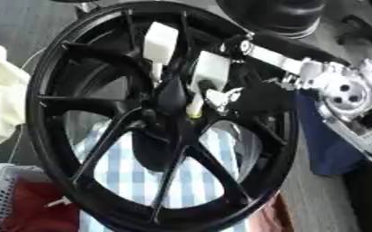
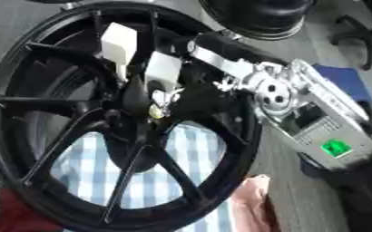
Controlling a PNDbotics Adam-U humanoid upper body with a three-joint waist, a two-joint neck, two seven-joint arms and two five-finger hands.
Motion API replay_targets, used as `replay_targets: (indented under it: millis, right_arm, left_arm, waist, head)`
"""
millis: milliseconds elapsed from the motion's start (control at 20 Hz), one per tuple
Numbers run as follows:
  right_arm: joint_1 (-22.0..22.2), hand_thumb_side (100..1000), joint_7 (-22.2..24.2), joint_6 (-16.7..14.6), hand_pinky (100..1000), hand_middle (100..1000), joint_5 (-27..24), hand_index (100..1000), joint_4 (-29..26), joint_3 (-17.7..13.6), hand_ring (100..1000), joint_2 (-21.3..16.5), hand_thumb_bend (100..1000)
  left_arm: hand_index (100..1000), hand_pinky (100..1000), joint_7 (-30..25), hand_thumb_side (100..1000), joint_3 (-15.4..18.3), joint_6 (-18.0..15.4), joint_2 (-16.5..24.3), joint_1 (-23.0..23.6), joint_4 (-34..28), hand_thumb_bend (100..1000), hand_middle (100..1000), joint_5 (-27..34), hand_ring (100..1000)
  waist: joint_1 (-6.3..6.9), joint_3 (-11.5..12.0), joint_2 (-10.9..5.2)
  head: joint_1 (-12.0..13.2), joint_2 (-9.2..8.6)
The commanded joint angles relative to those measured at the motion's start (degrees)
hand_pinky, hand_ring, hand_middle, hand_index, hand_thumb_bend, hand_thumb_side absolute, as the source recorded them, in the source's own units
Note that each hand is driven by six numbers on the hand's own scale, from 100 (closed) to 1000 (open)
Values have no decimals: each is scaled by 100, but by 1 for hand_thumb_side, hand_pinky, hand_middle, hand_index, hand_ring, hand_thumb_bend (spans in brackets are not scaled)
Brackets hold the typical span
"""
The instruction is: Pull the pin out of the wheel hub.
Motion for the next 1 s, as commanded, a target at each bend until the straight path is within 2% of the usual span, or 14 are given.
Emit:
replay_targets:
  millis: [50, 350, 550, 800, 900, 1000]
  right_arm:
    - [-121, 506, -36, 62, 734, 281, -136, 486, -108, -145, 546, -192, 100]
    - [-165, 522, -163, 154, 737, 271, -389, 483, -108, -314, 544, -222, 100]
    - [-177, 554, -440, 325, 744, 259, -802, 482, -108, -638, 544, -287, 100]
    - [38, 551, -1180, 581, 754, 242, -1590, 479, -108, -1420, 544, -592, 100]
    - [237, 534, -1584, 505, 763, 239, -2016, 479, -108, -1835, 543, -842, 100]
    - [506, 500, -2003, 288, 784, 236, -2454, 479, -108, -2237, 540, -1171, 100]
  left_arm:
    - [724, 619, 4, 842, 56, 2, 64, -18, -107, 107, 599, 32, 813]
    - [724, 619, 9, 842, 61, -1, 56, -6, -85, 108, 599, 41, 813]
    - [725, 620, 10, 840, 56, -7, 57, -21, -93, 108, 599, 43, 813]
    - [725, 620, 32, 839, 74, -20, 70, -41, -122, 105, 600, 27, 813]
    - [725, 619, 46, 839, 87, -31, 75, -44, -124, 104, 599, 18, 813]
    - [724, 619, 57, 838, 98, -41, 84, -49, -125, 102, 599, 8, 812]
  waist:
    - [65, -17, -182]
    - [75, -29, -234]
    - [80, -20, -234]
    - [99, -21, -203]
    - [114, -26, -172]
    - [136, -30, -137]
  head:
    - [-1, 22]
    - [-11, 28]
    - [-28, 10]
    - [30, -40]
    - [113, -80]
    - [203, -125]
